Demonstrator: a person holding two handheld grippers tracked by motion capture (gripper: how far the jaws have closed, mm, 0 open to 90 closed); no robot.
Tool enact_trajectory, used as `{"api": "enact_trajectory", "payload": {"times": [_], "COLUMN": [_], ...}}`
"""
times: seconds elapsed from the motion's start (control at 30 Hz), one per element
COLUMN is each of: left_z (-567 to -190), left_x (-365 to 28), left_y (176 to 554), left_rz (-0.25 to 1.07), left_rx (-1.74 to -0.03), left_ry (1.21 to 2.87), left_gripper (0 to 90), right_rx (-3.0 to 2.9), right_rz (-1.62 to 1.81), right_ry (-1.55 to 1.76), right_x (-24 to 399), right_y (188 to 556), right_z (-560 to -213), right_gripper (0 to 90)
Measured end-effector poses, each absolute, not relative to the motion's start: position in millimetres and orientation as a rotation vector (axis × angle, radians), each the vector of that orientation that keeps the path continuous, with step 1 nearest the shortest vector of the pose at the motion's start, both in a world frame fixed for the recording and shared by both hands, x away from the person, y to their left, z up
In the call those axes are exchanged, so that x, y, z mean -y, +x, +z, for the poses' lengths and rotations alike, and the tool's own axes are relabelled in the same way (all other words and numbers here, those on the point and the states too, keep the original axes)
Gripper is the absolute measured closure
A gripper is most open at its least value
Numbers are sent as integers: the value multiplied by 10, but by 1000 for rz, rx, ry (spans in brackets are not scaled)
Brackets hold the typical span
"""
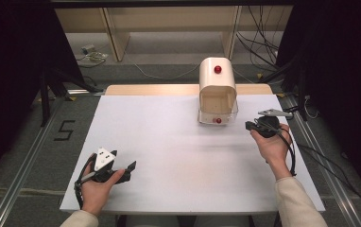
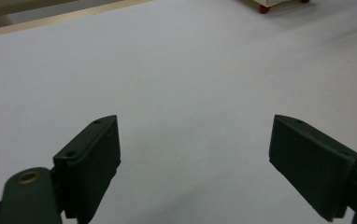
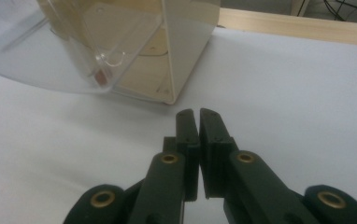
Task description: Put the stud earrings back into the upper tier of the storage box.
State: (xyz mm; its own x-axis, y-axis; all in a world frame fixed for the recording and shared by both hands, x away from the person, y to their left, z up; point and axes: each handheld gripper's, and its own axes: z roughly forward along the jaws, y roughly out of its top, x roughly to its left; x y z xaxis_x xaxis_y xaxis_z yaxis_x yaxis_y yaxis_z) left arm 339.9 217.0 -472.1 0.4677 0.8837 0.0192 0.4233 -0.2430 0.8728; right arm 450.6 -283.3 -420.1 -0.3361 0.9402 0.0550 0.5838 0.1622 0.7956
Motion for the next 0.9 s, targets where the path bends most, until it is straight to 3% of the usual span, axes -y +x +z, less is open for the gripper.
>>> {"api": "enact_trajectory", "payload": {"times": [0.9], "left_z": [-4726], "left_x": [-2168], "left_y": [3403], "left_rz": [665], "left_rx": [-1099], "left_ry": [1850], "left_gripper": [162], "right_rx": [-1940], "right_rz": [1122], "right_ry": [1374], "right_x": [2719], "right_y": [4517], "right_z": [-3937], "right_gripper": [876]}}
